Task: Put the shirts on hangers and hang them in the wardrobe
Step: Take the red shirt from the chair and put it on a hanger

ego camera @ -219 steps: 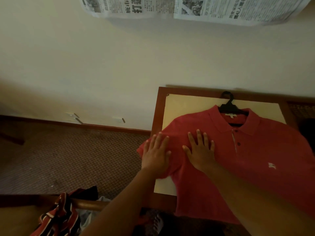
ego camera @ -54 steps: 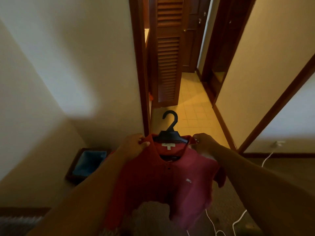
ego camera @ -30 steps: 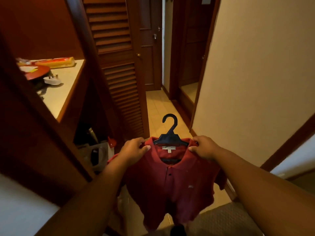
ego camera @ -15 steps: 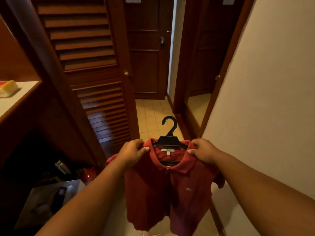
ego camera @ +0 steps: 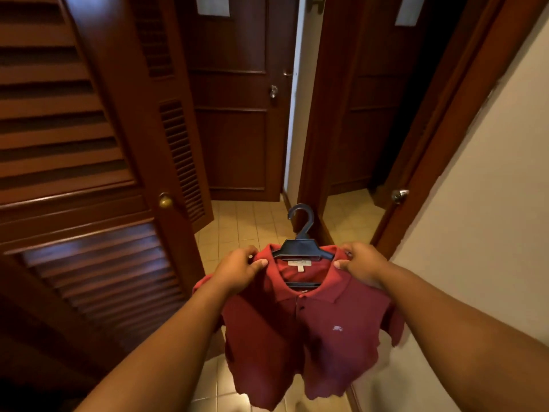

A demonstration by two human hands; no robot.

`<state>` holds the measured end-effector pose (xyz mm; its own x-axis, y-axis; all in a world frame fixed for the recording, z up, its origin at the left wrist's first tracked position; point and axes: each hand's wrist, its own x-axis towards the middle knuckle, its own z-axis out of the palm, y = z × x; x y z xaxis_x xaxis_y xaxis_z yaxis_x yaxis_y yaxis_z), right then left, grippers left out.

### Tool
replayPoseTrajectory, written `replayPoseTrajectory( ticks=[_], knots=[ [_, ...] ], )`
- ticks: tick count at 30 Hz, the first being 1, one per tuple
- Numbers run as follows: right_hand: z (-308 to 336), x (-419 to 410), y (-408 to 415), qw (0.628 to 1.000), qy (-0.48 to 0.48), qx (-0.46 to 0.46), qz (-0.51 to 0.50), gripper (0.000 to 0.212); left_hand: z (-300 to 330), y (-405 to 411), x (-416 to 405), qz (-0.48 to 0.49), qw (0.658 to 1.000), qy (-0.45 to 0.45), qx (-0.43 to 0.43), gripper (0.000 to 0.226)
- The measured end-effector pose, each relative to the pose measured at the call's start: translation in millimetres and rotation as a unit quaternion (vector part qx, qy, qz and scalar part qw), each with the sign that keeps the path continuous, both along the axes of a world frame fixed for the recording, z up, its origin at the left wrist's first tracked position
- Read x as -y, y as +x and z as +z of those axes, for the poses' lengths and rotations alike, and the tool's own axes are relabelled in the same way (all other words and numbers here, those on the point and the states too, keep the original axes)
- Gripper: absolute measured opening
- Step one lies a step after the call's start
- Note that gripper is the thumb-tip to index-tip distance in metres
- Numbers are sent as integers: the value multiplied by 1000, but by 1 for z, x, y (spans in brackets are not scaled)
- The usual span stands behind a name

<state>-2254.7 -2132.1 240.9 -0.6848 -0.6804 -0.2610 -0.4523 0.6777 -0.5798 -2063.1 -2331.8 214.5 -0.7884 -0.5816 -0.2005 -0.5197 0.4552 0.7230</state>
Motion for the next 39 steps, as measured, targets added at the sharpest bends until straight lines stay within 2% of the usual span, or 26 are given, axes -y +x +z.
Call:
replayPoseTrajectory(
  ticks=[6,9,11,18,21,23,31,34,37,39],
  knots=[
    [3,86,-106,1000,0,3,11,3,8,-100,75,13,999,-44,-5,17],
    [2,142,-161,999,-1,-9,44,23,8,-144,116,34,997,-73,-5,19],
    [7,183,-193,997,4,-25,73,28,10,-169,145,58,994,-94,-1,23],
    [24,334,-272,975,32,-56,214,15,9,-214,240,192,972,-135,6,19],
    [33,404,-279,960,35,-74,267,29,7,-218,280,262,950,-165,35,24],
    [36,452,-282,949,36,-86,300,31,6,-220,308,303,934,-184,54,27],
    [54,631,-245,897,-4,-107,428,19,18,-184,415,451,856,-234,93,32],
    [68,688,-216,872,-32,-101,478,6,37,-152,444,479,835,-247,113,31],
    [87,745,-177,848,-67,-72,522,4,66,-112,476,506,814,-259,116,31],
    [107,787,-146,817,-91,-75,565,6,91,-84,496,532,793,-275,113,30]
  ],
)
